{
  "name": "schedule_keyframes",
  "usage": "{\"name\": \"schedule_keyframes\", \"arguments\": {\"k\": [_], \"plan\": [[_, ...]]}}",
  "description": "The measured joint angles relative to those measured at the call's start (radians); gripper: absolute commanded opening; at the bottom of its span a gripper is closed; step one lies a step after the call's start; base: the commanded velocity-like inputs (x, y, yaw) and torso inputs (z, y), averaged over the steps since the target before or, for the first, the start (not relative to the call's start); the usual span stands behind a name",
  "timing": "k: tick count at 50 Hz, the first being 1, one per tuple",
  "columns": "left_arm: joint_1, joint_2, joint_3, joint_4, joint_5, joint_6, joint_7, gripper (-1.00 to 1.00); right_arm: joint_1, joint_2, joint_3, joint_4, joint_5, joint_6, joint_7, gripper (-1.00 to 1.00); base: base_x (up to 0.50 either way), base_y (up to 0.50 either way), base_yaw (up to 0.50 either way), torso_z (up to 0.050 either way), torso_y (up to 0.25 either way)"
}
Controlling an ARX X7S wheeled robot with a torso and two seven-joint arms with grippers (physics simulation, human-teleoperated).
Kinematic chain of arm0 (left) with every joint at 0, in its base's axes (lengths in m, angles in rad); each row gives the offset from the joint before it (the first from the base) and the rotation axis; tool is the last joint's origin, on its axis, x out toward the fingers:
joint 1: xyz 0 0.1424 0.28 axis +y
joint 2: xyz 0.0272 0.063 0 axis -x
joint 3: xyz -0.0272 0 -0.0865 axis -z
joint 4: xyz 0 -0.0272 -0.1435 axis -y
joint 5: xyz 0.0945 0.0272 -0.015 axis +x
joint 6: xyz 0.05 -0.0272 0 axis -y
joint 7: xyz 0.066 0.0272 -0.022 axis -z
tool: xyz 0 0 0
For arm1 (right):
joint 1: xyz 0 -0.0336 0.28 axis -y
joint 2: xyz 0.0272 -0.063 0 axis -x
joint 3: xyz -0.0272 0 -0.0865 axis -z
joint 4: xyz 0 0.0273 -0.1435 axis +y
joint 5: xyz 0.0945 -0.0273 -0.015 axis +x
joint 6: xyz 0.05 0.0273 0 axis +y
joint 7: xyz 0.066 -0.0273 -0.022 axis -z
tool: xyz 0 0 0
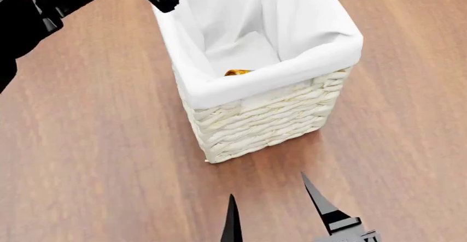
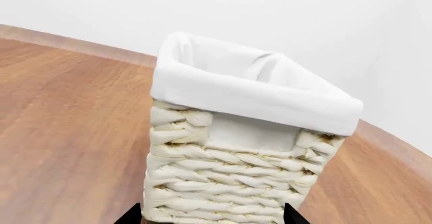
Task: Pick up the alphabet soup and the cream cheese box, and put them in the basket.
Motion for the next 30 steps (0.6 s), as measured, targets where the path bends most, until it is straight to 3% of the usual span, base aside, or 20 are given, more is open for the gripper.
{"name": "schedule_keyframes", "arguments": {"k": [30], "plan": [[0.018, -0.009, 0.1, -0.001, -0.019, -0.054, 0.155, -1.0, -0.003, -0.008, -0.003, 0.003, -0.002, 0.005, -0.008, 1.0, 0.0, 0.0, 0.0, 0.0, 0.001]]}}
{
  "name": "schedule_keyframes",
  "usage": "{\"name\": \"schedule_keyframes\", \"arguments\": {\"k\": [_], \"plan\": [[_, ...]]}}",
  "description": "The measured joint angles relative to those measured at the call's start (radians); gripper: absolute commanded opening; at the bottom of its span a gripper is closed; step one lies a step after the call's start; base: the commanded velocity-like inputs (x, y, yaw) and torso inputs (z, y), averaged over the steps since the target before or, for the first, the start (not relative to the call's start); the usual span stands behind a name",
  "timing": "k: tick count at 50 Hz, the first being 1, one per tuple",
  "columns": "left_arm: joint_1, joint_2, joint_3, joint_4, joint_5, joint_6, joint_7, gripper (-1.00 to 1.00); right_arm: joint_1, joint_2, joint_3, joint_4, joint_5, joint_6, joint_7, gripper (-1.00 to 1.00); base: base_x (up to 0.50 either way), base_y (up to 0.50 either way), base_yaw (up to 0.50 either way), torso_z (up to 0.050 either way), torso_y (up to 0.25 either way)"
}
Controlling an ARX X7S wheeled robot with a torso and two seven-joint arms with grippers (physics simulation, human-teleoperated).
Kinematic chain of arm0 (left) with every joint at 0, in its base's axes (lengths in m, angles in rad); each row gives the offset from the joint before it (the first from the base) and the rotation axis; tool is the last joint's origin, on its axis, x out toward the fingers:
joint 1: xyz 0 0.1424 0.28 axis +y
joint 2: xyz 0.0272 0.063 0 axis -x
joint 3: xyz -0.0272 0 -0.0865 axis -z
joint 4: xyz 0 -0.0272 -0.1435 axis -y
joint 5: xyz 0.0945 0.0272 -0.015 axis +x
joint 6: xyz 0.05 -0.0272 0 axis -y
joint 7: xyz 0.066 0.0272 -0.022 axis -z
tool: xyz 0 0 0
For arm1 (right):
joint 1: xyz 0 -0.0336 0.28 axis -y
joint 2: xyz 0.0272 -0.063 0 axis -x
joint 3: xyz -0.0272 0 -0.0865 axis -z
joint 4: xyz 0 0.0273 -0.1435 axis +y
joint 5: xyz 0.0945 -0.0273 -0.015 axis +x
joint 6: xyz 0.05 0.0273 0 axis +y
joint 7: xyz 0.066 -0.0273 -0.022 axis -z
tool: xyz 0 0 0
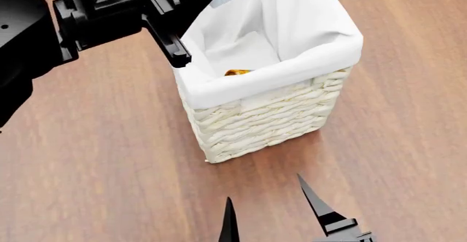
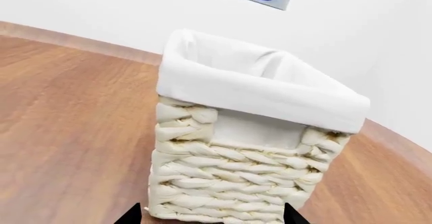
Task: Pick up the alphabet soup and the cream cheese box, and put them in the basket.
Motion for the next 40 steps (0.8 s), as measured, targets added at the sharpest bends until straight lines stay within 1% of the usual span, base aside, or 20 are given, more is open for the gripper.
{"name": "schedule_keyframes", "arguments": {"k": [17, 40], "plan": [[0.017, -0.008, 0.028, 0.006, 0.0, -0.01, 0.023, -1.0, -0.005, 0.001, -0.001, -0.006, -0.004, 0.001, 0.001, 1.0, 0.0, 0.0, 0.0, 0.001, 0.001], [0.034, 0.007, 0.055, -0.049, 0.016, 0.019, 0.041, -1.0, -0.008, 0.002, 0.002, -0.007, -0.005, -0.002, -0.001, 1.0, 0.0, 0.0, 0.0, 0.0, 0.001]]}}
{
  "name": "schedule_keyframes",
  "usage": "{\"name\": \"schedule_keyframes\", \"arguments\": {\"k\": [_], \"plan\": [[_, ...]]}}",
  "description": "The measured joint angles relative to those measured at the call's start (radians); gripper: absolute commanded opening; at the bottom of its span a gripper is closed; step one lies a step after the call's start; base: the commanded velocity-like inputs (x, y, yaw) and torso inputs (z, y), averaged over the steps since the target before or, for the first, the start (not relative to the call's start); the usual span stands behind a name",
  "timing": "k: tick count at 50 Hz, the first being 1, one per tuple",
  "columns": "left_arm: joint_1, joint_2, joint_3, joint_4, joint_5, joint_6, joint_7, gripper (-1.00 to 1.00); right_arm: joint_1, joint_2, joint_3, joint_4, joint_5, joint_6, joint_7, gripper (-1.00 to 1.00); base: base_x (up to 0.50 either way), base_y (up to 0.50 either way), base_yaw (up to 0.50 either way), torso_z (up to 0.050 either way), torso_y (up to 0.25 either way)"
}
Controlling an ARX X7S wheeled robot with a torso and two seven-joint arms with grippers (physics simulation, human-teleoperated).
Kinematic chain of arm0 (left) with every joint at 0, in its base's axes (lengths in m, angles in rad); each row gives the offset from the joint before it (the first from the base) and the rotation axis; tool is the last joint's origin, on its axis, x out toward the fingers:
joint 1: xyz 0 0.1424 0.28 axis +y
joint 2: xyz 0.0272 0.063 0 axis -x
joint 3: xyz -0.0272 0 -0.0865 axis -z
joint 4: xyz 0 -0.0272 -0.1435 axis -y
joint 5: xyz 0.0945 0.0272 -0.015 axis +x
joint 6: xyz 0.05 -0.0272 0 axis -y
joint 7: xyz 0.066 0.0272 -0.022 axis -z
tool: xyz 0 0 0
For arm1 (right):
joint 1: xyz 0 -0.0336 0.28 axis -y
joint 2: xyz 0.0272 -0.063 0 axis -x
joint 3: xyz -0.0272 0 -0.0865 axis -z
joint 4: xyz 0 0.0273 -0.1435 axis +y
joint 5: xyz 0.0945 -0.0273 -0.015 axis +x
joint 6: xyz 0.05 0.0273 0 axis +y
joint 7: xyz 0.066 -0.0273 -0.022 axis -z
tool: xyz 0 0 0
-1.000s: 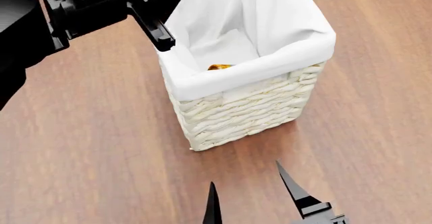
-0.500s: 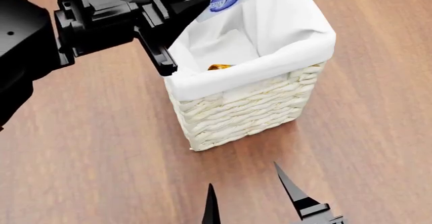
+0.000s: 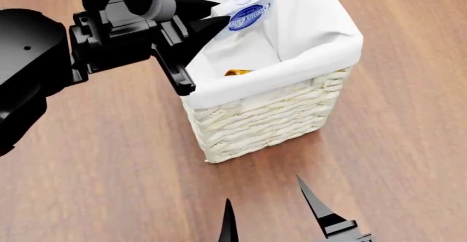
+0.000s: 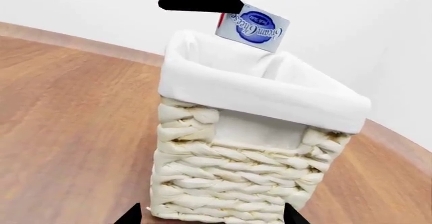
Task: Pick up the alphabet soup and the cream cheese box, and put them in the basket.
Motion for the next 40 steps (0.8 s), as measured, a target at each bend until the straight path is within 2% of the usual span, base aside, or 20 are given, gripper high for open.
{"name": "schedule_keyframes", "arguments": {"k": [27, 28, 40], "plan": [[0.011, 0.012, 0.015, -0.063, 0.01, 0.031, 0.011, -1.0, -0.007, 0.0, 0.001, -0.001, -0.005, -0.002, 0.0, 1.0, 0.0, 0.0, 0.0, 0.0, 0.0], [0.01, 0.012, 0.015, -0.064, 0.011, 0.032, 0.011, 1.0, -0.008, 0.0, 0.001, -0.001, -0.006, -0.002, 0.0, 1.0, 0.0, 0.0, 0.0, 0.0, 0.01], [0.005, 0.01, 0.004, -0.049, -0.008, 0.029, 0.004, 1.0, -0.01, -0.001, 0.0, -0.002, -0.007, -0.001, 0.0, 1.0, 0.0, 0.0, 0.0, 0.0, 0.0]]}}
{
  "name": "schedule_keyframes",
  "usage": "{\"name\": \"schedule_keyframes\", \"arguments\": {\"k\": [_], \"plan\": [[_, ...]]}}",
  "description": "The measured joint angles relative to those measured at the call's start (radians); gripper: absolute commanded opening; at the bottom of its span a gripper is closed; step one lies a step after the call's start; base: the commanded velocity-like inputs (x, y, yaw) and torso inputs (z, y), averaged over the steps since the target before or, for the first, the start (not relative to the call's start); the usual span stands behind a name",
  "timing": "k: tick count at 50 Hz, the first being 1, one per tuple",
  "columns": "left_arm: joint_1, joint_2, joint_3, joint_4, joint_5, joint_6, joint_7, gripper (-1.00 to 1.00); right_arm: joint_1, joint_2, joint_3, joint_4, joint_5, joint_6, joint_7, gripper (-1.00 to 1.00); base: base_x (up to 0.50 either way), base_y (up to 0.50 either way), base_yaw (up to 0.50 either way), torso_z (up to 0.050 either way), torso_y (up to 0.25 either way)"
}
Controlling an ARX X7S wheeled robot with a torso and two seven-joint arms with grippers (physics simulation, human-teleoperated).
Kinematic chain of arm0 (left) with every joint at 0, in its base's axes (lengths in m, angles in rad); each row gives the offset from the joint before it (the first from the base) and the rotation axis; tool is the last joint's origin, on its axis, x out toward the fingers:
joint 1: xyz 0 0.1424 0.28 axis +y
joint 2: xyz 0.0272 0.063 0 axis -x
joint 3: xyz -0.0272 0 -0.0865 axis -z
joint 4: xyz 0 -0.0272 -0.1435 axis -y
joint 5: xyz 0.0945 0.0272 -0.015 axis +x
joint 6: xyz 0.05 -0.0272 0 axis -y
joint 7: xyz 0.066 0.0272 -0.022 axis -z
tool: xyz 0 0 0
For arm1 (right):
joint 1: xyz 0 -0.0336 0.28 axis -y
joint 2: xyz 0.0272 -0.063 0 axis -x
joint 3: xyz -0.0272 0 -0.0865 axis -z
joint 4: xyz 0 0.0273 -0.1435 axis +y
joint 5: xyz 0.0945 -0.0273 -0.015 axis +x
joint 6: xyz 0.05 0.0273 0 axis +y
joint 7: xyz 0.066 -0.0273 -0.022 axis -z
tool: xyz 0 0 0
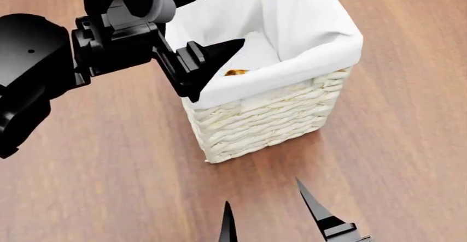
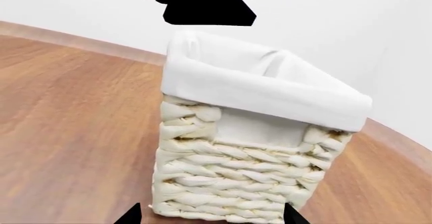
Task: Pick up the alphabet soup and the cream cheese box, and put them in the basket.
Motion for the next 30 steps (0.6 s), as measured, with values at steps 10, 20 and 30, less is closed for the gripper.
{"name": "schedule_keyframes", "arguments": {"k": [10, 20, 30], "plan": [[-0.001, -0.002, 0.0, 0.003, -0.007, -0.002, 0.001, 1.0, -0.002, -0.001, 0.0, 0.001, -0.001, -0.001, 0.0, 1.0, 0.0, 0.0, 0.0, 0.0, 0.0], [0.028, -0.02, -0.015, 0.068, -0.012, 0.0, -0.05, 1.0, -0.004, -0.003, 0.0, 0.005, 0.0, -0.003, -0.004, 1.0, 0.0, 0.0, 0.0, 0.0, 0.0], [0.229, -0.074, -0.051, 0.33, 0.027, 0.037, -0.313, 1.0, -0.006, -0.007, 0.0, 0.01, 0.0, -0.007, -0.008, 1.0, 0.0, 0.0, 0.0, 0.0, 0.0]]}}
